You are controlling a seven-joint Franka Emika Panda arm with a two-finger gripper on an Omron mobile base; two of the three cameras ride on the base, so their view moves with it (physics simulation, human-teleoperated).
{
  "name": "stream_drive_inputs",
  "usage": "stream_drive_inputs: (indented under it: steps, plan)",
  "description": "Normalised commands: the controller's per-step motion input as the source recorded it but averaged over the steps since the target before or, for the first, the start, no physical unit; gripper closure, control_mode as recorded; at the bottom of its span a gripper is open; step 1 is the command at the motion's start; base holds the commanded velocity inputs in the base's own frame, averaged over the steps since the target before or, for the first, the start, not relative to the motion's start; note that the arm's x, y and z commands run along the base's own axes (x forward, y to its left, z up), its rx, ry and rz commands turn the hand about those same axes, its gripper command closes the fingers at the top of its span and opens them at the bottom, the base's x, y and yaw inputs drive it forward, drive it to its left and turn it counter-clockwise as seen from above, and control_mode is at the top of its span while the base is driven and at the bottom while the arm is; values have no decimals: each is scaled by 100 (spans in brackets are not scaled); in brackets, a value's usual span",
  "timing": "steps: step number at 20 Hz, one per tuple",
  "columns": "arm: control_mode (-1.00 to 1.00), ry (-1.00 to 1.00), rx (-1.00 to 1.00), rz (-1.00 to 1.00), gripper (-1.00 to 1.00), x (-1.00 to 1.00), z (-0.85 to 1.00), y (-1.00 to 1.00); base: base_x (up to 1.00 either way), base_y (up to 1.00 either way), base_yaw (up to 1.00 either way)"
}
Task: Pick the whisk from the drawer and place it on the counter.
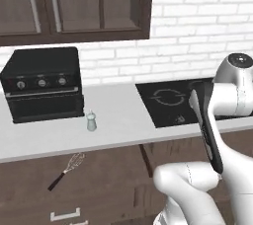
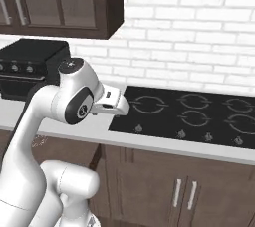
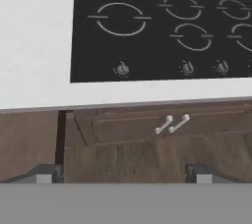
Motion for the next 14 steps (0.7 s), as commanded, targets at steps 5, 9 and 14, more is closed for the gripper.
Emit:
stream_drive_inputs:
  steps: [5,9,14]
  plan:
    - [100,0,0,0,-100,0,0,0,10,-100,9]
    - [100,0,0,0,-100,0,0,0,13,-36,69]
    - [100,0,0,0,-100,0,0,0,-6,0,73]
